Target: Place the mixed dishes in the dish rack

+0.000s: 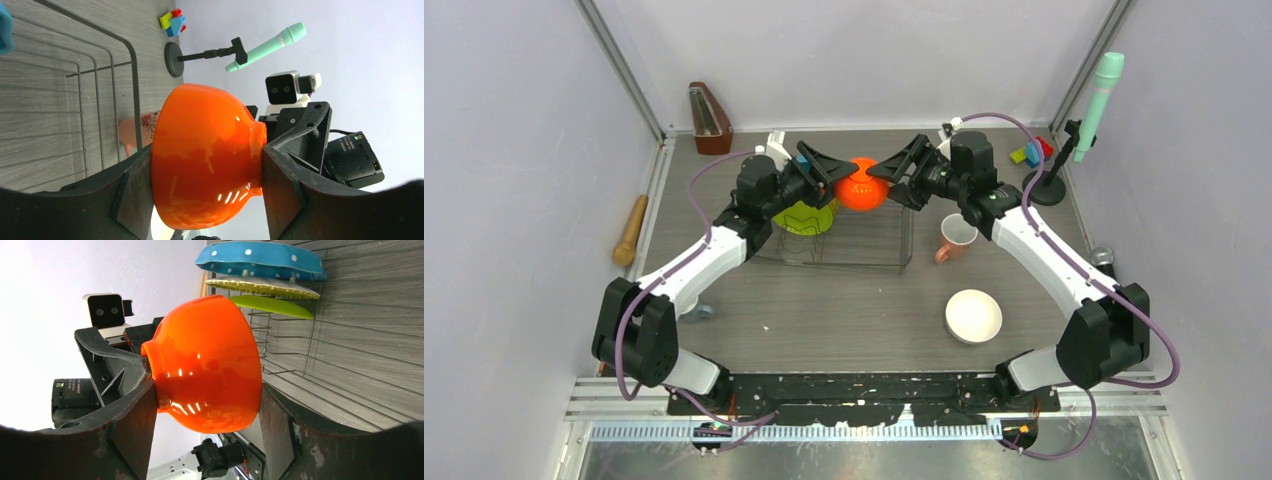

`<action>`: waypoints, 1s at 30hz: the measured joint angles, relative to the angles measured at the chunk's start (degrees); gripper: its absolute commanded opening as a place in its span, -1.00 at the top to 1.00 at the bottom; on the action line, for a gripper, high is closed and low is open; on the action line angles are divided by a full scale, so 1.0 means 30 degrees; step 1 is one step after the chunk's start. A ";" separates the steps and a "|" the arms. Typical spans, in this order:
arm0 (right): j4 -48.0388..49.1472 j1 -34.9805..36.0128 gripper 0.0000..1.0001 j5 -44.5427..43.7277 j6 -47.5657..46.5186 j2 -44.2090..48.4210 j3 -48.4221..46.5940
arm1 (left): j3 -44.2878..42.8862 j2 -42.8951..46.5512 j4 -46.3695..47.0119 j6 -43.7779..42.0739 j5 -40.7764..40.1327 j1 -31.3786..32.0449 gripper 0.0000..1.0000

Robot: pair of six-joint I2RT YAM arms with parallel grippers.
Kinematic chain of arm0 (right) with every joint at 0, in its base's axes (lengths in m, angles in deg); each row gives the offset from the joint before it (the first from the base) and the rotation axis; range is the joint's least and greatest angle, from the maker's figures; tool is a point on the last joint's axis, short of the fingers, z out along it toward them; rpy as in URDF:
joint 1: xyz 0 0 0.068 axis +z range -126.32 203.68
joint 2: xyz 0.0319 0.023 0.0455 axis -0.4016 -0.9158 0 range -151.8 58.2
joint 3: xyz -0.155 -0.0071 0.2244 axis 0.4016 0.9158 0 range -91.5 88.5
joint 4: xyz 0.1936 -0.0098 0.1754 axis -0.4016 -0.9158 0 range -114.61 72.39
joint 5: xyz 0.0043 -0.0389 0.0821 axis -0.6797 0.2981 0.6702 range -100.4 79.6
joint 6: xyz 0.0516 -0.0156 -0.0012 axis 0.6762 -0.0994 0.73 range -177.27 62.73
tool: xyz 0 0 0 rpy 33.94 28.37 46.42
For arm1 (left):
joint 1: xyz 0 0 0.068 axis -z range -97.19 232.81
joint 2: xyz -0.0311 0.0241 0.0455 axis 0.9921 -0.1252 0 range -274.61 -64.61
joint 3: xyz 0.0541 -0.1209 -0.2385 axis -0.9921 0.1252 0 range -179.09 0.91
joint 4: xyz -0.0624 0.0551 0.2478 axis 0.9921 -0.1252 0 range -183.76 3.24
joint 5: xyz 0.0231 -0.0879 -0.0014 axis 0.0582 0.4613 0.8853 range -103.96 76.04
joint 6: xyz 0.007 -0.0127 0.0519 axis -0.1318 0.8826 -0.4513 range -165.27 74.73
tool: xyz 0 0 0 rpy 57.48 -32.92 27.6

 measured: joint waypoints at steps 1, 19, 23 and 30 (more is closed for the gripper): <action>0.0000 0.0000 0.84 0.0000 -0.0015 -0.0036 -0.0044 | 0.0000 -0.0036 0.0029 0.0022 -0.0015 0.0000 0.68; 0.1078 0.0109 0.99 -0.1494 -0.0160 -0.1370 0.0743 | -0.0503 -0.0233 -0.4051 -0.3038 -0.2004 -0.0029 -0.87; 0.1078 0.0117 0.99 -0.2353 -0.0423 -0.1370 0.1348 | -0.0503 0.0481 -0.6295 -0.4743 -0.3002 0.0036 -0.89; 0.1727 -0.0058 0.99 -0.3337 -0.0670 -0.1537 0.1559 | -0.0656 0.2280 -0.9726 -0.6798 -0.4335 -0.0415 -0.89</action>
